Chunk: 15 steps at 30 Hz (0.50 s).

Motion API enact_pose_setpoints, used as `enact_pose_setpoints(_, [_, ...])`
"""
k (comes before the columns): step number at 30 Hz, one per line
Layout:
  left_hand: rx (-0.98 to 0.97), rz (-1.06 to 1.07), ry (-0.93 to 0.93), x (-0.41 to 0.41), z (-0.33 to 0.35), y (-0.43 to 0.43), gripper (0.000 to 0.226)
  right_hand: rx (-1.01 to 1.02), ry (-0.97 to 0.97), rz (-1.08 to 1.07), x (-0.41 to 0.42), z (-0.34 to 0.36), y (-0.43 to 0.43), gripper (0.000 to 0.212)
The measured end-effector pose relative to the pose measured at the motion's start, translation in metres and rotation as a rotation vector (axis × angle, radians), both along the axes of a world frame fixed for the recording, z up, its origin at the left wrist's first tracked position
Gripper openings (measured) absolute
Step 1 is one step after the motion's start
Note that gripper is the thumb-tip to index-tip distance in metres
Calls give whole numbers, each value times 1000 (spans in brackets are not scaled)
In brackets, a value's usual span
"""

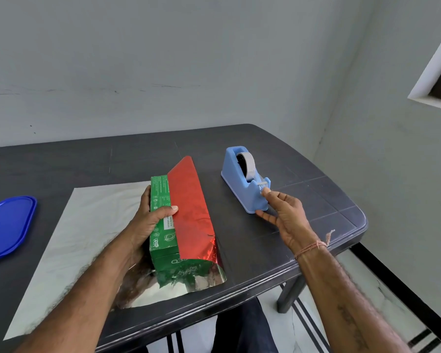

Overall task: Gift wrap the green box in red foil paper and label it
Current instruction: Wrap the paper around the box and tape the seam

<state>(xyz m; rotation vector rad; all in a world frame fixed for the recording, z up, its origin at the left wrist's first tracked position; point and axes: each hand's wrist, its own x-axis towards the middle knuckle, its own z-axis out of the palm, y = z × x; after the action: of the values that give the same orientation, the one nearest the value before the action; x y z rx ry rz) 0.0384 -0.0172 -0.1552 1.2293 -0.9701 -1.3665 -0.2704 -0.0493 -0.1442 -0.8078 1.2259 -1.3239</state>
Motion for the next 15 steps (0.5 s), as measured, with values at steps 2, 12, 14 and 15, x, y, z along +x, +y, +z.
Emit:
enact_pose_setpoints(2, [0,-2,3,0,-1,-1,96,-8,-27,-6,2,-3,0,19])
enact_pose_setpoints(12, [-7,-6,12,1,-2,-3,97,-40,138,-109,9,-22,-8,12])
enact_pose_setpoints(14, [-8,-3,9,0,-1,-3,102,-32,136,-81,4,-25,-9,13])
enact_pose_setpoints(15, [-10,1,12,0,0,-2,104,-30,133,-76,4,-25,-6,14])
